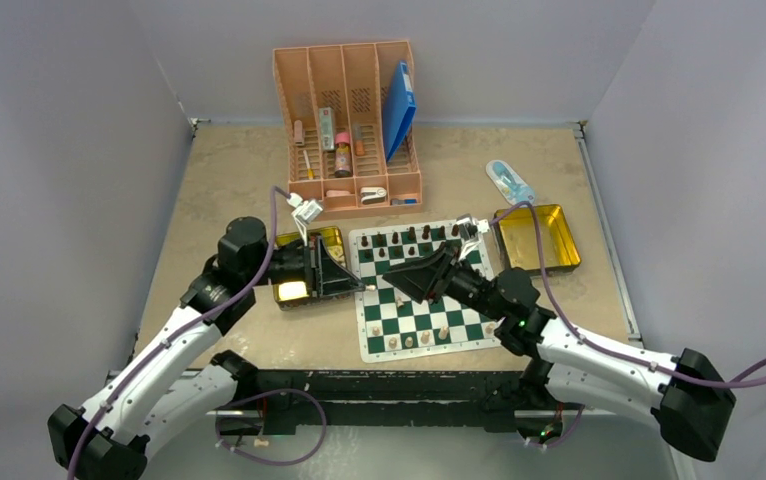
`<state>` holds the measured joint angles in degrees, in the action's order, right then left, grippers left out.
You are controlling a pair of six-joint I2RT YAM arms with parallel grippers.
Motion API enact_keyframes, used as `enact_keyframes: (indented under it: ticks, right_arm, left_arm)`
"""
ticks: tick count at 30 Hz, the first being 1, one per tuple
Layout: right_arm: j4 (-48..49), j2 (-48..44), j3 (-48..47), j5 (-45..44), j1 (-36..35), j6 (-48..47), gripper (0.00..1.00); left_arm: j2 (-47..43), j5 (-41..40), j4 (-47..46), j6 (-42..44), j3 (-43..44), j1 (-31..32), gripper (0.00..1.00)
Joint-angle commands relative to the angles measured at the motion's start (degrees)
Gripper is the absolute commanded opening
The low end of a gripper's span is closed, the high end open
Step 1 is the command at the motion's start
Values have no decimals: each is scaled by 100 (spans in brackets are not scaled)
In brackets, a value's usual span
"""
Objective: Set up the chess pieces on the board
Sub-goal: Place the chess piece on the chessboard.
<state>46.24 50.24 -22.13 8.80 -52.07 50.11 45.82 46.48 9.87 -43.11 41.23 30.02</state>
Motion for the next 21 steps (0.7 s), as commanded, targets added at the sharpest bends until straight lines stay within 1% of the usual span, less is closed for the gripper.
enact_keyframes:
  ticks: [1, 5, 9, 14, 17, 21]
  right_arm:
    - [961, 29, -29, 512, -13, 228, 42]
    - [1176, 83, -79, 713, -6, 275, 43]
    - [1295, 160, -23, 930, -9, 353, 43]
    - [1263, 179, 0, 970, -13, 380, 50]
    - [1401, 278, -67, 1157, -13, 453, 49]
    - [1600, 470, -142, 1446, -13, 587, 45]
  left_arm:
    - [-46, 524, -1142, -531, -120, -15, 0]
    - [-6, 618, -1648, -832, -217, -21, 0]
    - [-24, 591, -1853, -945, -263, -14, 0]
    - [-110, 566, -2129, -1171, -369, -10, 0]
    - [-62, 626, -2252, -1240, -391, -11, 0]
    - [-38, 679, -2498, -1393, -493, -5, 0]
